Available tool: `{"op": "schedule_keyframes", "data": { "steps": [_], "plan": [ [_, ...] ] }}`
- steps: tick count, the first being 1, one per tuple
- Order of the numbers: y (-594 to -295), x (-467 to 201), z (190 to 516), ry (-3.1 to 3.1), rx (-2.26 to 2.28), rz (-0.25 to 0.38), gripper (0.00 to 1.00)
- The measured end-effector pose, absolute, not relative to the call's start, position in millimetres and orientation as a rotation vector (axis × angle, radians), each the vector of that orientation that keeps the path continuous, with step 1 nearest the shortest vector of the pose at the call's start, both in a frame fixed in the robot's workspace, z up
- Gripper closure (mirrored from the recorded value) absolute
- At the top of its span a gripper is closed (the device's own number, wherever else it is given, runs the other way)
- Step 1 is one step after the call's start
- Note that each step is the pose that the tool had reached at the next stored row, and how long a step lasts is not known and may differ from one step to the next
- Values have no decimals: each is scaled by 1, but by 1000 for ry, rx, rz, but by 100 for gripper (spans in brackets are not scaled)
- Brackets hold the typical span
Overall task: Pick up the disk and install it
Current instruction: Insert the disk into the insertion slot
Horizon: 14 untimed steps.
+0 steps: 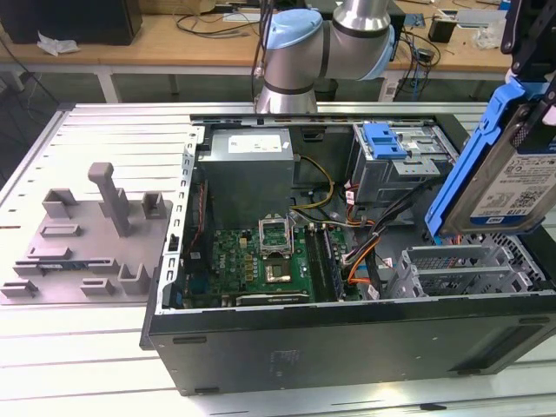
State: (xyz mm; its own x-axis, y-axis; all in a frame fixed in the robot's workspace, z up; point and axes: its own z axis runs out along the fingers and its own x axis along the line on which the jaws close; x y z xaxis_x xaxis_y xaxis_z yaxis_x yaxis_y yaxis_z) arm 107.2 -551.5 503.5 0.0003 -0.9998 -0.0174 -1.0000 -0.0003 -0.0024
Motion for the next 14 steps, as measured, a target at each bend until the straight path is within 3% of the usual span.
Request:
{"op": "schedule_keyframes", "data": {
  "steps": [14],
  "plan": [
    [-547, 107, 502, 2214, -2213, 13, 63]
  ]
}}
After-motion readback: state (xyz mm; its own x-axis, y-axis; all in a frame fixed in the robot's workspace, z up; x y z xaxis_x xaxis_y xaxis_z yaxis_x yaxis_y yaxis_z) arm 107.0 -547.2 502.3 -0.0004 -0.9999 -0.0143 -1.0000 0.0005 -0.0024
